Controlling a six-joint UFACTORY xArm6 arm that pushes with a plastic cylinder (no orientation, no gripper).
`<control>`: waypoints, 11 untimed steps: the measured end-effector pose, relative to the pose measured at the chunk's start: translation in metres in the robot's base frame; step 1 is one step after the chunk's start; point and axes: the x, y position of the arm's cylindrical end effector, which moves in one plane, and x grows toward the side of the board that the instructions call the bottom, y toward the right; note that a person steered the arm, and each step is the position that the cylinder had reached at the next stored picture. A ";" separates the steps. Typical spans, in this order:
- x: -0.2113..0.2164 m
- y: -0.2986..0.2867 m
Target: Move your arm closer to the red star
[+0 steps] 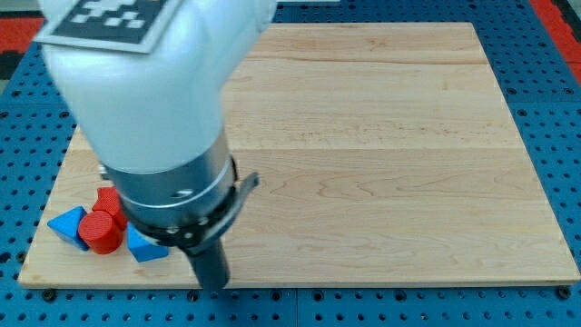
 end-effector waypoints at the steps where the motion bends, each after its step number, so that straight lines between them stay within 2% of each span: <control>1: 0.000 -0.010; 3: -0.008 -0.029; 4: -0.033 -0.019; 5: -0.080 0.000; 6: -0.120 -0.010; 11: -0.119 -0.052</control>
